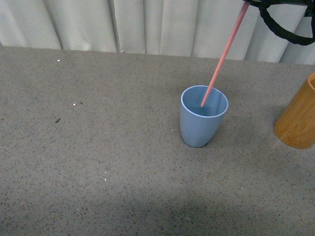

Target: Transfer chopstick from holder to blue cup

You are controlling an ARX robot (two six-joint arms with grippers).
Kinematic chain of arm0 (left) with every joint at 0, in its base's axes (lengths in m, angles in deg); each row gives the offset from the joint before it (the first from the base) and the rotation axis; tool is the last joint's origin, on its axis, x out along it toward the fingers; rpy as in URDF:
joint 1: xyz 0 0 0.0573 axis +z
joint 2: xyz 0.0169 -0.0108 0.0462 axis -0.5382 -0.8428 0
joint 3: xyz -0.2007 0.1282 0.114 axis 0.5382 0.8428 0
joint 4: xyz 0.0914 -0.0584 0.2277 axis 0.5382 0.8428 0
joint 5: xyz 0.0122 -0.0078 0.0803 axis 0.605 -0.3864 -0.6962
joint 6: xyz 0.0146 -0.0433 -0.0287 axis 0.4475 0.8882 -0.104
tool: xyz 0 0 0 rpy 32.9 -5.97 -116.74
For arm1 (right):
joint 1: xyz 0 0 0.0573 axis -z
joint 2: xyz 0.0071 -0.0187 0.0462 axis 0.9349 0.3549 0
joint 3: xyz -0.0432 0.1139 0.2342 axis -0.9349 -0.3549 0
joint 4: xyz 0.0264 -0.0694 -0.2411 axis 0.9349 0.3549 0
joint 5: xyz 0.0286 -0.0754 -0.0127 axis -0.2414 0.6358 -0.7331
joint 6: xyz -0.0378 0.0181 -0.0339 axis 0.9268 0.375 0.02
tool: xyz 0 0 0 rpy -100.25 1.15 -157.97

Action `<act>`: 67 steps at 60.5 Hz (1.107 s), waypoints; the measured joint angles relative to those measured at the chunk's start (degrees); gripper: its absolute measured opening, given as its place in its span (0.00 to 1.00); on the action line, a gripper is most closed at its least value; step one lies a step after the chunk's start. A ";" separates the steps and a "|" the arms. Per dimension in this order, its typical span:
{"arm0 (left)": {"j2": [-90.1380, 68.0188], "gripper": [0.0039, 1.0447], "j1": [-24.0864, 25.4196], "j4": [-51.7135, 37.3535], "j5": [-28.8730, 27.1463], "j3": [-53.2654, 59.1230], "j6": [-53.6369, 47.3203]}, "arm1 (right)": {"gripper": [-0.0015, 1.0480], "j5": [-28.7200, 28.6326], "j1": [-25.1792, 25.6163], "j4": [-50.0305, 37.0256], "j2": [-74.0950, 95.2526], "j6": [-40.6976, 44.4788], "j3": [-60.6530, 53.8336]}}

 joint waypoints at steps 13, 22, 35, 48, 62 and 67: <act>0.00 0.94 0.00 0.00 0.00 0.00 -0.02 | 0.43 1.05 -0.13 -0.02 -0.02 0.22 -0.02; 0.00 0.94 0.00 0.00 0.00 0.00 0.00 | 0.67 4.33 0.17 -1.51 -2.29 1.18 -2.49; 0.00 0.94 0.00 0.00 -0.02 0.00 0.00 | 0.40 0.11 8.41 -14.60 -23.10 15.58 -26.93; 0.00 0.94 0.00 0.00 0.00 0.00 -0.02 | 0.05 -10.75 21.42 -6.19 -54.03 17.88 -53.83; 0.04 0.94 0.00 0.00 -0.09 0.00 -0.02 | 0.01 -12.22 22.05 38.93 -107.62 18.45 -59.23; 0.04 0.94 0.00 0.00 0.02 0.00 -0.02 | 0.01 -12.20 22.05 39.19 -108.72 18.45 -59.23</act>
